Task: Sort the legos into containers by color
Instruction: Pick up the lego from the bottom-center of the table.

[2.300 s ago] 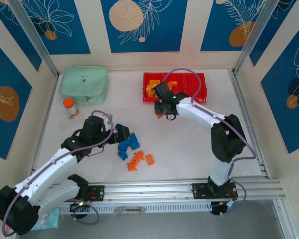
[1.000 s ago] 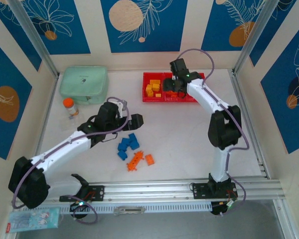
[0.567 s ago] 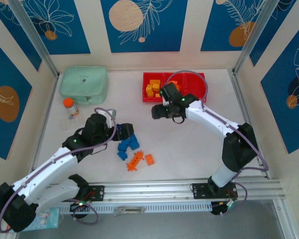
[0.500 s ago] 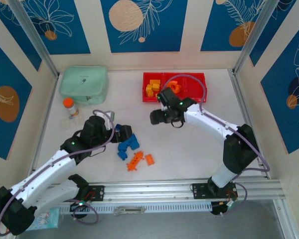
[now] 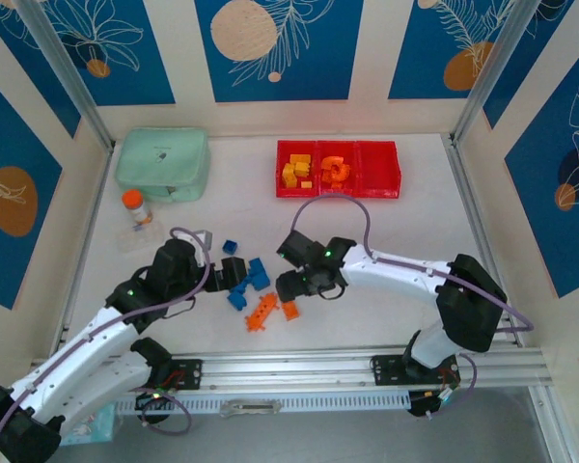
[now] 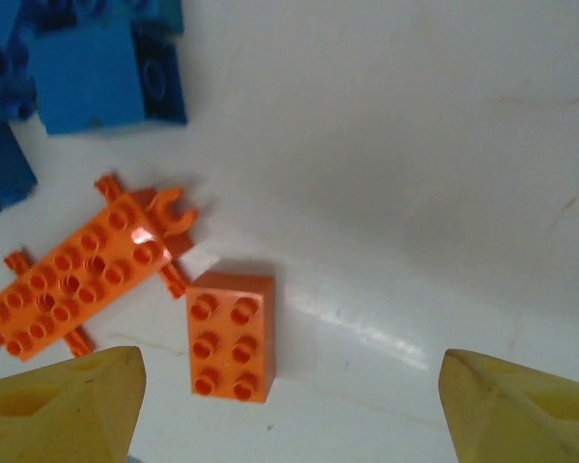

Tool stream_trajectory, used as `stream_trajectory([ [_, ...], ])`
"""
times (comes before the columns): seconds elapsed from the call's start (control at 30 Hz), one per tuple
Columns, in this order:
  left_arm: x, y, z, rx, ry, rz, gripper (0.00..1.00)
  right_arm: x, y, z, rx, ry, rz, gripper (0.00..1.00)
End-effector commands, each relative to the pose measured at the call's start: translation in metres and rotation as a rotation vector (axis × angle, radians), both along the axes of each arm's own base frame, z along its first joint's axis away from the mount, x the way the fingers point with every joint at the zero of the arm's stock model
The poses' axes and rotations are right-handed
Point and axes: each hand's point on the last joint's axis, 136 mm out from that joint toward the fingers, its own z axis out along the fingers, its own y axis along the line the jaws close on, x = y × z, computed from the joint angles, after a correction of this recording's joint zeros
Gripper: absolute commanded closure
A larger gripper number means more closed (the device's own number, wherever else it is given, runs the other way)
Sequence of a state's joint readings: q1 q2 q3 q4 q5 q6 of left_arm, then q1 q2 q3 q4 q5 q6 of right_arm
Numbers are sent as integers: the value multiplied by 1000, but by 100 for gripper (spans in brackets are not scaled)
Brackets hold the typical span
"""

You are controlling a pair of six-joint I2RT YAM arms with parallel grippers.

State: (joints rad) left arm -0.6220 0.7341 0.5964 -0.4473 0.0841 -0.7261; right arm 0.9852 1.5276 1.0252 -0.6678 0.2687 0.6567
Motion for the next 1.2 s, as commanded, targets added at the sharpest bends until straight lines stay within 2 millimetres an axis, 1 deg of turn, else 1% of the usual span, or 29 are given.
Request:
stream_trajectory([
  [0.0, -3, 6, -5, 2, 17, 26, 1, -12, 1, -8, -4, 19, -28, 20],
  [0.17, -4, 9, -6, 10, 21, 33, 1, -30, 11, -27, -33, 49, 8, 24],
  [0.23, -4, 9, -7, 12, 24, 32, 1, -33, 15, -33, -42, 56, 18, 26],
  [0.37, -3, 8, -7, 9, 23, 35, 1, -35, 23, -42, -42, 70, 33, 29],
  [0.47, -2, 8, -9, 9, 25, 38, 1, -35, 24, -51, -60, 76, 33, 33],
  [0.67, 0, 5, -10, 4, 28, 34, 1, -32, 17, -63, -122, 87, 27, 45],
  [0.73, 1, 4, -10, 4, 29, 34, 1, -31, 15, -64, -121, 89, 20, 49],
  [0.9, 4, 1, -8, -2, 23, 29, 1, -28, 10, -62, -125, 83, 7, 62],
  [1.0, 6, -1, -7, -7, 18, 24, 1, -24, 8, -54, -112, 69, 4, 67],
  [1.17, 10, -7, -2, -8, 14, 6, 1, -9, 3, -31, -75, 32, -20, 69],
])
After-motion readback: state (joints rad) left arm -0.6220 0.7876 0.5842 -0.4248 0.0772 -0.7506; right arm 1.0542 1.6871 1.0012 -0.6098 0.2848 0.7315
